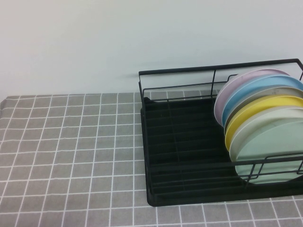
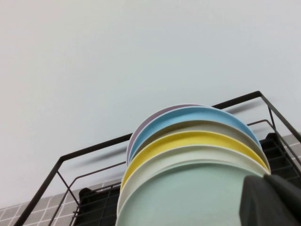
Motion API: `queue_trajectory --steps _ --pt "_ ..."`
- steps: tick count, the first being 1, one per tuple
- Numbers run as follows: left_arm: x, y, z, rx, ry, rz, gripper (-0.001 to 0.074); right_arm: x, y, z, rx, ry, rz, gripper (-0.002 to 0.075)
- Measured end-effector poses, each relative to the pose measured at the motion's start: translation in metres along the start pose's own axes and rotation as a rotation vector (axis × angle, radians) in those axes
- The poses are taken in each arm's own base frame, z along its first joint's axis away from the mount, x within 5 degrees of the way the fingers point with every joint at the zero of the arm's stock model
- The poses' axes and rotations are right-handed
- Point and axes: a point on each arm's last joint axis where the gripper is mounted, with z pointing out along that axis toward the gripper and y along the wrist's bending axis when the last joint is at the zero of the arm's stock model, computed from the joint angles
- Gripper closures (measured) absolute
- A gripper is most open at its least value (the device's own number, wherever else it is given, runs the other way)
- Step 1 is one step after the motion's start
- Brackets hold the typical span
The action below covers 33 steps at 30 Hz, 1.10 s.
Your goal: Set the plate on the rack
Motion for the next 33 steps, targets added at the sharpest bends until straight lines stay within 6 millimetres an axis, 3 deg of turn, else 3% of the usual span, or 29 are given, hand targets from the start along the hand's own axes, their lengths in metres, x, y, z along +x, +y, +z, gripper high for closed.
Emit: queue_trajectory --steps 24,28,33 --pt "0.000 0.000 0.000 0.000 0.002 -0.004 0.0737 -0.001 0.000 -0.001 -0.003 -0.008 0.003 0.0727" --pt "0.000 0.000 0.000 0.000 0.002 -0.004 0.0737 -0.003 0.002 -0.006 -0.023 -0.045 -0.353 0.0727" --pt "0.000 0.000 0.000 0.000 0.002 -0.004 0.0737 0.008 0.004 -0.015 -0.057 0.043 -0.501 0.0727"
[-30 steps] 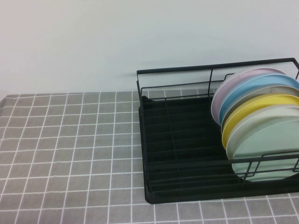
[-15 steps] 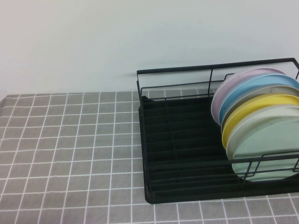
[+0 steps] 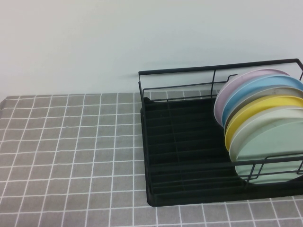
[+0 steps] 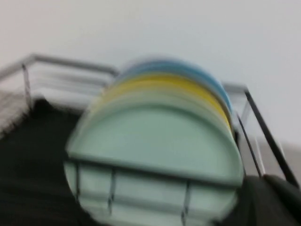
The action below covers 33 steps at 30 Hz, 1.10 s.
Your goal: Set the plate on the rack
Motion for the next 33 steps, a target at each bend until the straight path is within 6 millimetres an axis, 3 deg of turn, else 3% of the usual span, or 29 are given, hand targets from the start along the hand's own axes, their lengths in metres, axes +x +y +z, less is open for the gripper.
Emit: queue_trajectory --steps 4,9,13,33 --pt "0.000 0.000 0.000 0.000 0.000 0.000 0.0737 0.020 -0.002 -0.011 0.094 0.119 0.112 0.0727" --pt "0.000 0.000 0.000 0.000 0.002 0.000 0.0737 0.055 -0.003 -0.009 0.172 0.118 0.266 0.0727" --pt "0.000 0.000 0.000 0.000 0.002 0.000 0.0737 0.062 -0.004 -0.011 0.183 0.207 0.224 0.0727" --pt "0.000 0.000 0.000 0.000 0.002 0.000 0.0737 0.060 -0.004 -0.010 0.181 0.197 0.138 0.0727"
